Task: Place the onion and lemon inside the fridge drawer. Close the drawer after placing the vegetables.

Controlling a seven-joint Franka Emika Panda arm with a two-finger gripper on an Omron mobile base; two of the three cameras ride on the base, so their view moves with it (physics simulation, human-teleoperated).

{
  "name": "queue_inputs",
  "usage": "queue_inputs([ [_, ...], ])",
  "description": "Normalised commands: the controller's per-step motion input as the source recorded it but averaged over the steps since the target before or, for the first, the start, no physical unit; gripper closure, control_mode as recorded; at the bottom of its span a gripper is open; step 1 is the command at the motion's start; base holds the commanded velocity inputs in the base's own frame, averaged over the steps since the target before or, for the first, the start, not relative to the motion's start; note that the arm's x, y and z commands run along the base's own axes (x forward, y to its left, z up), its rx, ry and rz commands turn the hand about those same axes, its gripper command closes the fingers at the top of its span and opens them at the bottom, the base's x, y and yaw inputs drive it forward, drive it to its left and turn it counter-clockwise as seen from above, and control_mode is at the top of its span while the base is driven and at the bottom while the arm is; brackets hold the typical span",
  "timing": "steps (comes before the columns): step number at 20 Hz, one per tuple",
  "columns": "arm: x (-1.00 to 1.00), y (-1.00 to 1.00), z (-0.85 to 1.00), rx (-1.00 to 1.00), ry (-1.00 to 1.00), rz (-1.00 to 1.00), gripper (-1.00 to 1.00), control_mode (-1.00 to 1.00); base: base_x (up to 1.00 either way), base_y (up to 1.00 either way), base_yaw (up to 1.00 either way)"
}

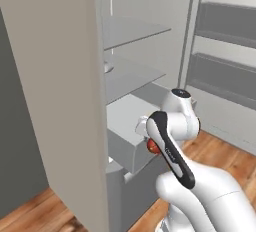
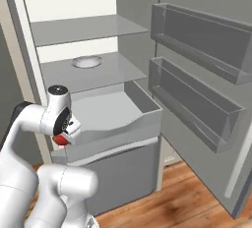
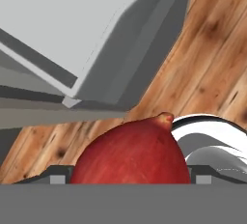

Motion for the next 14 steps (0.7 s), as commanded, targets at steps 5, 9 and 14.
queue_inputs([
  [5,0.00,0.00,0.00,0.00,0.00,0.00,1.00,1.00,0.51,-0.07,0.12],
  [9,0.00,0.00,0.00,0.00,0.00,0.00,1.00,1.00,0.67,-0.07,0.14],
  [14,0.07,-0.04,0.00,0.00,0.01,0.01,1.00,-1.00,0.38,-0.07,0.08],
])
